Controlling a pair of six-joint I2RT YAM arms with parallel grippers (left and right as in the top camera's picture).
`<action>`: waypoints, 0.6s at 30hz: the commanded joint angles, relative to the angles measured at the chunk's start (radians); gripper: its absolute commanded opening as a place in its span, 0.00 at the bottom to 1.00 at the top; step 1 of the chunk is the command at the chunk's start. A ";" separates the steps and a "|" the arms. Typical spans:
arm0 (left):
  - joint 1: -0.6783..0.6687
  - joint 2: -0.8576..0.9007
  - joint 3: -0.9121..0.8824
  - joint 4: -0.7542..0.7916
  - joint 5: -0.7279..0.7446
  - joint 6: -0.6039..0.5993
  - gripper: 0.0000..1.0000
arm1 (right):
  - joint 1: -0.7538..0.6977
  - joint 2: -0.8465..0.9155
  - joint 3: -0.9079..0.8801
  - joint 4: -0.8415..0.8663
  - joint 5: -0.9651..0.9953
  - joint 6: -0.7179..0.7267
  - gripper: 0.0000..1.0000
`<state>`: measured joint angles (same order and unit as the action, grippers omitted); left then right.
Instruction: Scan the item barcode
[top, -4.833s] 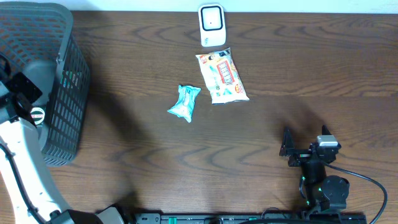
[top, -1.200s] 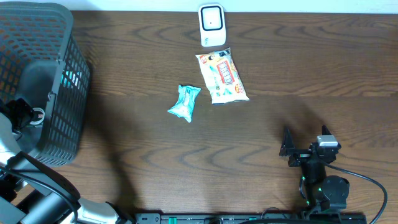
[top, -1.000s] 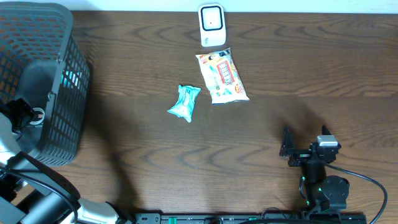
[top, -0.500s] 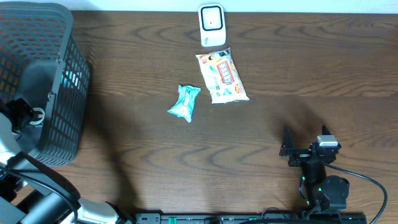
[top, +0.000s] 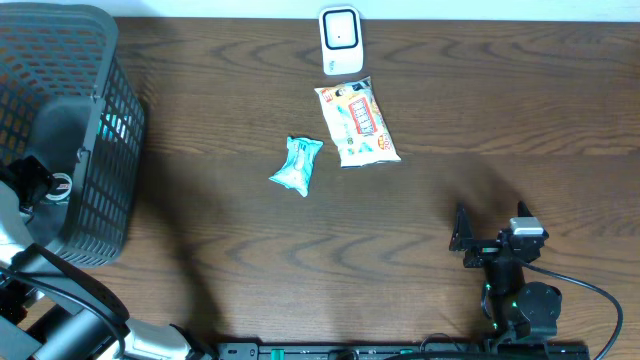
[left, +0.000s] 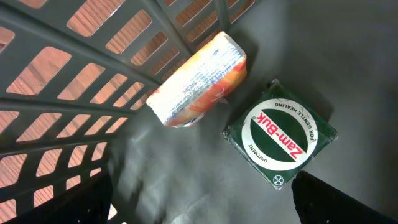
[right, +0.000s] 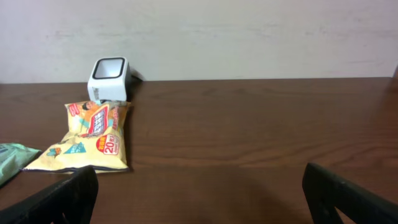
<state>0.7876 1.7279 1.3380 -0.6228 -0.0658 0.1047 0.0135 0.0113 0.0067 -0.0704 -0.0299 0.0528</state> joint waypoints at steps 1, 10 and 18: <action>0.003 -0.002 0.013 0.003 -0.033 0.011 0.91 | 0.008 -0.005 -0.001 -0.004 -0.006 0.013 0.99; 0.003 -0.062 0.015 0.054 -0.035 0.011 0.91 | 0.009 -0.005 -0.001 -0.004 -0.006 0.013 0.99; 0.003 -0.054 0.014 0.064 -0.027 0.015 0.91 | 0.009 -0.005 -0.001 -0.004 -0.006 0.014 0.99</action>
<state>0.7876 1.6749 1.3380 -0.5598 -0.0849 0.1066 0.0135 0.0113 0.0067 -0.0704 -0.0299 0.0528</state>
